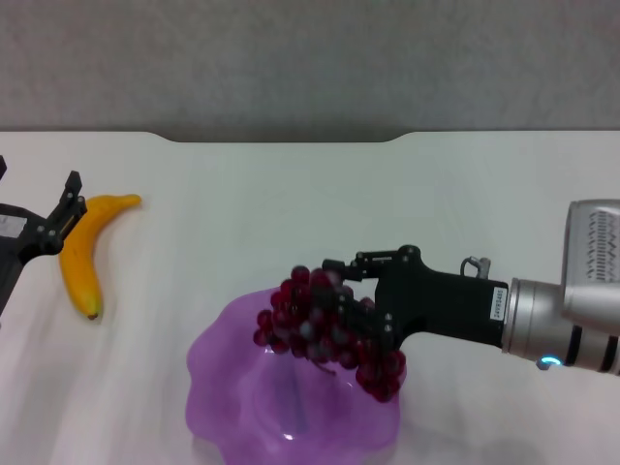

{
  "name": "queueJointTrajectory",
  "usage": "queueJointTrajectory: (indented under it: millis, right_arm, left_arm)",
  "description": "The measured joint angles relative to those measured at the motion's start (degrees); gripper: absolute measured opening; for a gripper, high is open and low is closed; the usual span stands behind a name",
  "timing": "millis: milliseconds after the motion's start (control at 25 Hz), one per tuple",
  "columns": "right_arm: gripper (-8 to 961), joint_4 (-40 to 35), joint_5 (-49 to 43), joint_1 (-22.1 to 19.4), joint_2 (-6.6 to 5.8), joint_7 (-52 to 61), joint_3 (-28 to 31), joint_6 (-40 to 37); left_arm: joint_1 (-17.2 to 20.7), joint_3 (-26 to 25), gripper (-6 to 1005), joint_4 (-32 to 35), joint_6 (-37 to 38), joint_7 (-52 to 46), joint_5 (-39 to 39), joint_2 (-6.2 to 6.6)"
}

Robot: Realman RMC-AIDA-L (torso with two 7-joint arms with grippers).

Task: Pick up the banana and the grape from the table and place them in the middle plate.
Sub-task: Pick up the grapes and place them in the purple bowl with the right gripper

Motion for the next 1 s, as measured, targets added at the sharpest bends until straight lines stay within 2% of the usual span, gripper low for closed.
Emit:
queueJointTrajectory:
  millis: [320, 640, 840, 1000]
  right_arm:
    - [292, -0.31, -5.56, 1.38, -0.11, 5.30, -0.09, 3.65]
    - [293, 0.12, -7.07, 1.84, 0.05, 5.92, -0.08, 6.43]
    - [347, 0.31, -7.49, 2.54, 0.10, 6.10, -0.08, 6.91]
    - [510, 0.39, -7.56, 2.63, 0.13, 6.10, -0.08, 6.99]
  left_arm:
    - [-0.18, 0.00, 904, 0.00, 0.36, 0.00, 0.00, 0.00]
    - [-0.27, 0.09, 904, 0.00, 0.45, 0.60, 0.00, -0.03]
    - [-0.26, 0.09, 904, -0.09, 0.45, 0.68, 0.00, -0.06]
    - [-0.26, 0.09, 904, -0.09, 0.45, 0.70, 0.00, -0.09]
